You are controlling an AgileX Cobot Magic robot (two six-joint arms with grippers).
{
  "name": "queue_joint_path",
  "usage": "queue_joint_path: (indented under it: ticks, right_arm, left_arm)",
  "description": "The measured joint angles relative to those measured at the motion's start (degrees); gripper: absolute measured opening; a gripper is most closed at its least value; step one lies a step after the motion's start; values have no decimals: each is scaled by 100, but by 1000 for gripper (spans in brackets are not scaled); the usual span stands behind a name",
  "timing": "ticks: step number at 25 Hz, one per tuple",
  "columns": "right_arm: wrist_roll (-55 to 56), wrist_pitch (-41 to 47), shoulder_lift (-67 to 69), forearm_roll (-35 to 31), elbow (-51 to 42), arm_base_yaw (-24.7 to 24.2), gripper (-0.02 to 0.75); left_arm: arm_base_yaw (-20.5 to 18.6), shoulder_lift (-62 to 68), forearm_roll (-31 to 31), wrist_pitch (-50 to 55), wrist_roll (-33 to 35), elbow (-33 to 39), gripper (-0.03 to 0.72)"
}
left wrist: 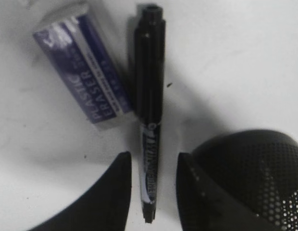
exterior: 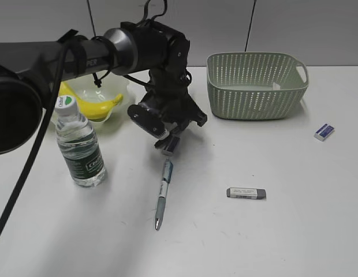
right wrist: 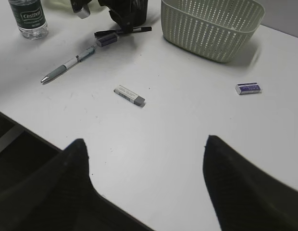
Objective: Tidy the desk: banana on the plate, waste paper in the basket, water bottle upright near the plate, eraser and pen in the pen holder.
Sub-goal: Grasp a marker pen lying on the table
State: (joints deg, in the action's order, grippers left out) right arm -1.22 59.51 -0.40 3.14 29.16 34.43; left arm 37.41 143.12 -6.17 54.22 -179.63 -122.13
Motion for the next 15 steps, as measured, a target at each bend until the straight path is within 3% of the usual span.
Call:
queue_joint_path:
  ticks: [15]
  right_arm:
    - [0, 0, 0, 0, 0, 0, 583]
  left_arm:
    - [0, 26, -18, 203, 0, 0, 241]
